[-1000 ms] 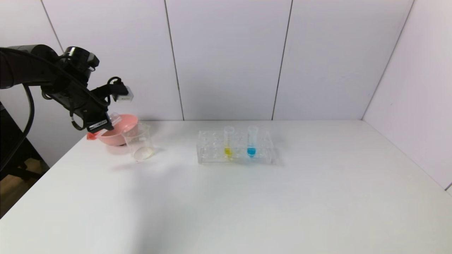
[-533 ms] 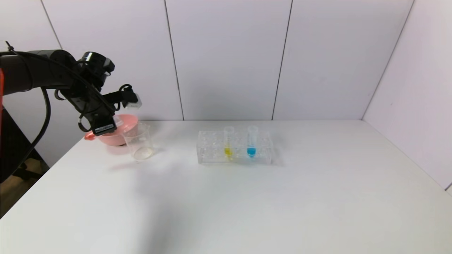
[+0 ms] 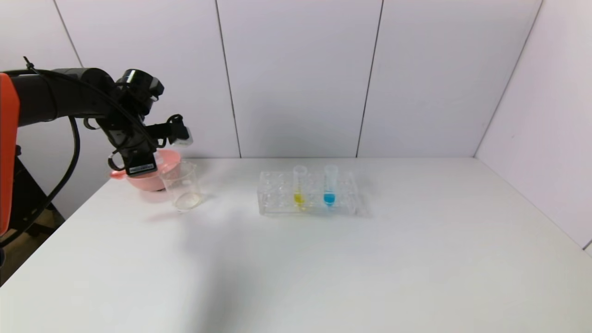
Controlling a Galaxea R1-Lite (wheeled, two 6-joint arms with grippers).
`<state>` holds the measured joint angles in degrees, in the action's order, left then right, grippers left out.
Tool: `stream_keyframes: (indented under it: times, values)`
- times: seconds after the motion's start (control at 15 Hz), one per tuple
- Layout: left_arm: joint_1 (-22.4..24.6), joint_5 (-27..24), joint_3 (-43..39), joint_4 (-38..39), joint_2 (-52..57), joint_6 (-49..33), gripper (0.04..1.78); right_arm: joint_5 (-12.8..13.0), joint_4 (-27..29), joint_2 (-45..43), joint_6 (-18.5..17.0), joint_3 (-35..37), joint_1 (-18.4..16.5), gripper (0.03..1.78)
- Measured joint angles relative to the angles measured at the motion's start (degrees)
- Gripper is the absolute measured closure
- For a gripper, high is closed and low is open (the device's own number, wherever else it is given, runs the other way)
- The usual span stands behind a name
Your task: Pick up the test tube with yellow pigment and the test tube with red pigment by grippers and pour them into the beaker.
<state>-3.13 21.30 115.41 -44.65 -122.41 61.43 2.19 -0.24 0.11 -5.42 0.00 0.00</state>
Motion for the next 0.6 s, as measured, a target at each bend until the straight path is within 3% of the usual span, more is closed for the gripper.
stream_keyframes:
  times: [0.6]
  values:
    - [-2.24,8.63,0.00,1.49,-0.99,2.73,1.38,0.00,0.02,0.00,0.00,0.00,0.00,0.10]
